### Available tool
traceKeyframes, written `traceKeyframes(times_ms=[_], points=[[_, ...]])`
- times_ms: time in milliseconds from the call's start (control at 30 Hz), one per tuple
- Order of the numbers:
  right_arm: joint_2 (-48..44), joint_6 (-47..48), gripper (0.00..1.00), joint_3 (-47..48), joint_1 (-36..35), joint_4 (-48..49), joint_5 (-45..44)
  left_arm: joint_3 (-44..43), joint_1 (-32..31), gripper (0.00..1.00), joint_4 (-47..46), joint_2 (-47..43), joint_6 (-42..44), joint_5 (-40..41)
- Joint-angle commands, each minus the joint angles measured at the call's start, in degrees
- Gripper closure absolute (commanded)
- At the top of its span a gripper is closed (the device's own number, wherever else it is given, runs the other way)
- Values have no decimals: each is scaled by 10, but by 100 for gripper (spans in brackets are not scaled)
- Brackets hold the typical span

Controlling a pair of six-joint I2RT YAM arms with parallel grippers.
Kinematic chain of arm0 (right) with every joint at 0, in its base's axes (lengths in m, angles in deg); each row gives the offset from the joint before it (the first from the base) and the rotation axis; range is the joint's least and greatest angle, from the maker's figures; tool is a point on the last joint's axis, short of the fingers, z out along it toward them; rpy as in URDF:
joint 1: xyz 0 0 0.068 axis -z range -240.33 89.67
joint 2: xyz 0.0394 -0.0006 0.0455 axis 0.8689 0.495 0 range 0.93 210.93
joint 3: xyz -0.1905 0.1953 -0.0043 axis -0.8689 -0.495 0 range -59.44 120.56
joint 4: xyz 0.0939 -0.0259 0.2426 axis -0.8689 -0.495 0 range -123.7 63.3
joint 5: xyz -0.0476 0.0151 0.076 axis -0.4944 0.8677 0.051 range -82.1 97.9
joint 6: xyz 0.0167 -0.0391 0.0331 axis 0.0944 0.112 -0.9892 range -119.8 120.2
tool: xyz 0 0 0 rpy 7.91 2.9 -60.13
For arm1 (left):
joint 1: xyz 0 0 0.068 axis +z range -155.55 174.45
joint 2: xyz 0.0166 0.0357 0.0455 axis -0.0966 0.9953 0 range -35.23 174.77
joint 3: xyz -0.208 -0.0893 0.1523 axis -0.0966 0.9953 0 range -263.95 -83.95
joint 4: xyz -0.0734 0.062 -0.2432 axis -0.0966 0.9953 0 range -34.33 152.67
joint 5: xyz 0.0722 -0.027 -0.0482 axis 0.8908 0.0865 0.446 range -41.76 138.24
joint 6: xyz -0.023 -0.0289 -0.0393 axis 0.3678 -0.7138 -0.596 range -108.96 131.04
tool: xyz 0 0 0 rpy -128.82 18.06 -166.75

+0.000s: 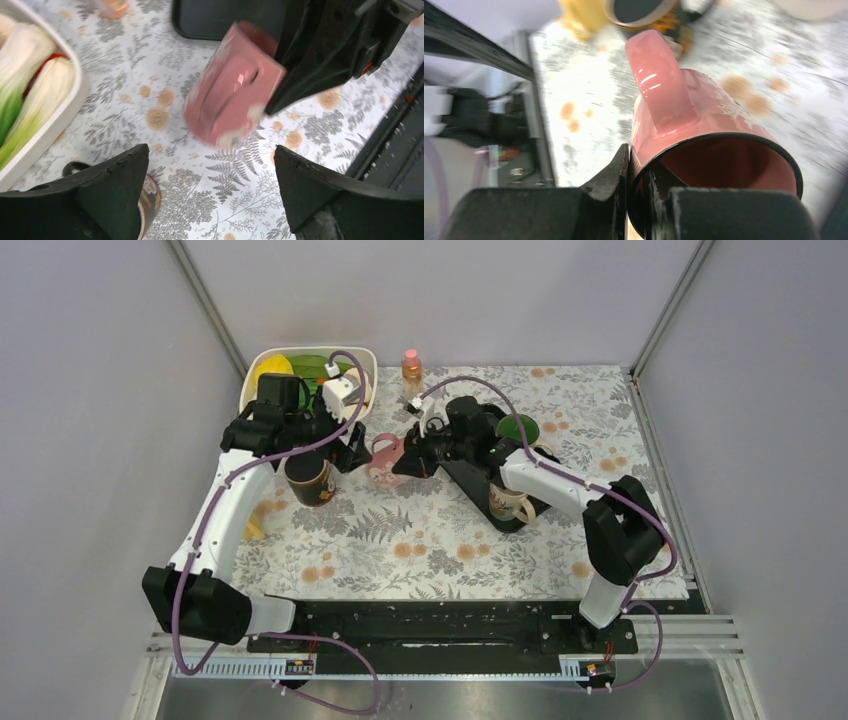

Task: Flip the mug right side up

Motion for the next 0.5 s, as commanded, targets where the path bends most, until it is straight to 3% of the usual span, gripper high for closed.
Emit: traceKeyframes(times_ms=[0,267,467], points=[[-29,185,100,103,39,-186,-181,-38,21,1,-64,-19,-57,84],[68,483,100,313,92,-443,-303,-40,46,1,-29,-38,-38,125],[185,494,100,477,142,-500,-351,-32,47,1,-20,-31,-21,138]])
